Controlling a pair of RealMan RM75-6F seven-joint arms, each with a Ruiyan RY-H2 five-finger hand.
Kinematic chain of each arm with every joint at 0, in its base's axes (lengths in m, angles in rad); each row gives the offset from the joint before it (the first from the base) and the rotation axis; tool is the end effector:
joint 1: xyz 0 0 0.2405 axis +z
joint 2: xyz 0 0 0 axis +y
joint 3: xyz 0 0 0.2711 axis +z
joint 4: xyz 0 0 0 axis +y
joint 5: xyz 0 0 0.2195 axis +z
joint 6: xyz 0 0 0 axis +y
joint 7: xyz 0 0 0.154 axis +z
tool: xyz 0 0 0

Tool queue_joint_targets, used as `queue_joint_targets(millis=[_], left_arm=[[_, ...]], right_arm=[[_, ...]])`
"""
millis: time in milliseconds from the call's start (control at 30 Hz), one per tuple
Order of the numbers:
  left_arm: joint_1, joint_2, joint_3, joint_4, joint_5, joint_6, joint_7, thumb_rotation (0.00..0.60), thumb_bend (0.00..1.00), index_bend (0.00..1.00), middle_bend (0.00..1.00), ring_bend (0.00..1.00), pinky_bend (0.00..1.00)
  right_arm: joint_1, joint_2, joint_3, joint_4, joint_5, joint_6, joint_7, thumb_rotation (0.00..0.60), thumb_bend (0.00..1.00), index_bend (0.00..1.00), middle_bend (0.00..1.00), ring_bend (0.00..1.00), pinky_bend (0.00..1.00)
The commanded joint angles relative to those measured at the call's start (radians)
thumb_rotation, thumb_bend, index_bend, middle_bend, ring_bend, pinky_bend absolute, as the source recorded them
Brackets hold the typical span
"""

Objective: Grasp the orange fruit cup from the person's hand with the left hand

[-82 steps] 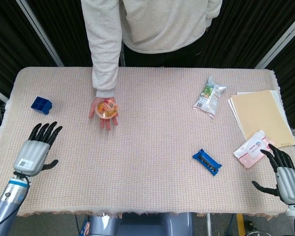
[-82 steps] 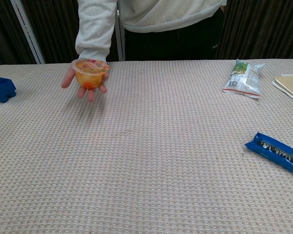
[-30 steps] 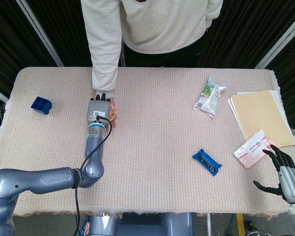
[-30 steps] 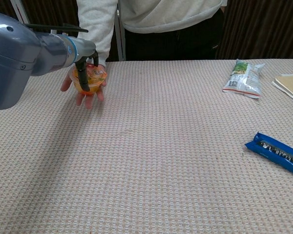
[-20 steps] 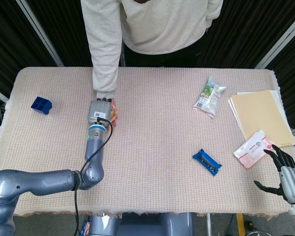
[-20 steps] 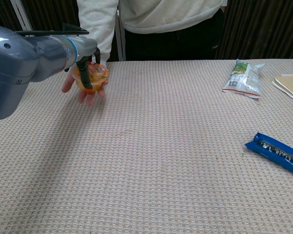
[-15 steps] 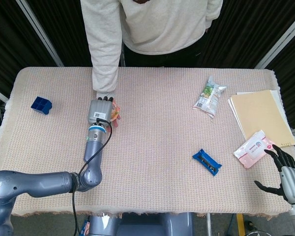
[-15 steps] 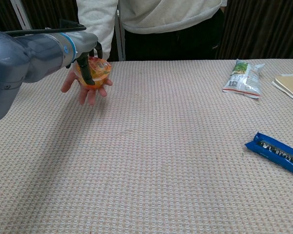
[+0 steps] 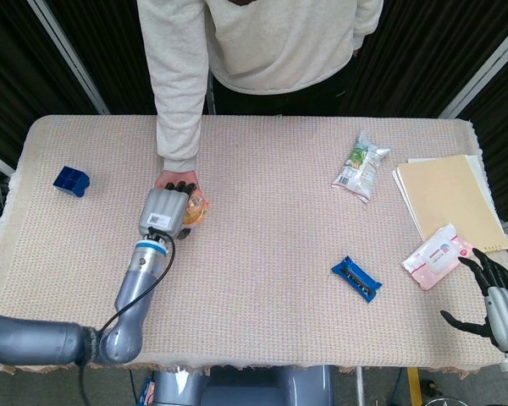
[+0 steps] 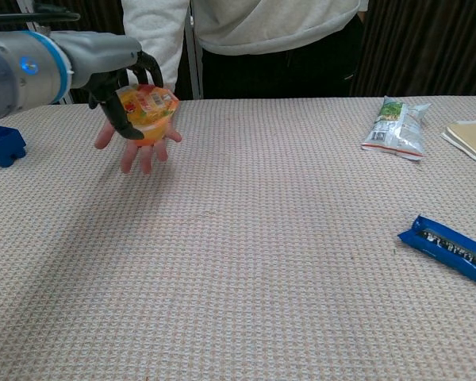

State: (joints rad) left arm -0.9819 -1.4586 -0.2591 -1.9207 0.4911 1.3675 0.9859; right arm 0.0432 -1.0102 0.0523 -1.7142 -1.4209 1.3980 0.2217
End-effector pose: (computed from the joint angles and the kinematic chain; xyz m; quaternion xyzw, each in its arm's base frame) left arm -0.0699 0.3580 0.0234 -0.7182 -0.3423 -0.2850 0.5346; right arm -0.3383 -0.1775 0.1759 0.5258 -0.5006 0.4028 0.5573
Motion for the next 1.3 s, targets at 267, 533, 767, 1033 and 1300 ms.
queue_joint_targets(millis=[267,533,767,1033,1300], left_arm=[[0.247,0.182,0.356,-0.223,0.377,0.051,-0.161,0.6,0.58,0.77,0.54,0.49,0.54],[0.327,0.139,0.435,-0.083,0.501,0.006,-0.253,0.6,0.56,0.6,0.33,0.31,0.39],[0.332,0.119,0.426,-0.031,0.459,-0.072,-0.26,0.6,0.29,0.06,0.0,0.0,0.0],[0.367,0.164,0.424,-0.065,0.506,-0.062,-0.307,0.6,0.22,0.0,0.0,0.0,0.0],[0.504,0.238,0.499,-0.033,0.791,0.139,-0.408,0.6,0.19,0.0,0.0,0.0,0.0]], right_arm=[[-0.01,-0.006,0.001,-0.008,-0.002,0.023,-0.026,0.6,0.07,0.14,0.0,0.0,0.0],[-0.015,-0.008,0.004,-0.015,0.005,0.029,-0.037,0.6,0.07,0.14,0.0,0.0,0.0],[-0.019,-0.008,0.006,-0.016,0.01,0.034,-0.039,0.6,0.07,0.14,0.0,0.0,0.0],[-0.024,-0.006,0.005,-0.015,0.007,0.04,-0.039,0.6,0.07,0.14,0.0,0.0,0.0],[-0.019,-0.012,0.007,0.0,-0.003,0.042,-0.066,0.6,0.07,0.14,0.0,0.0,0.0]])
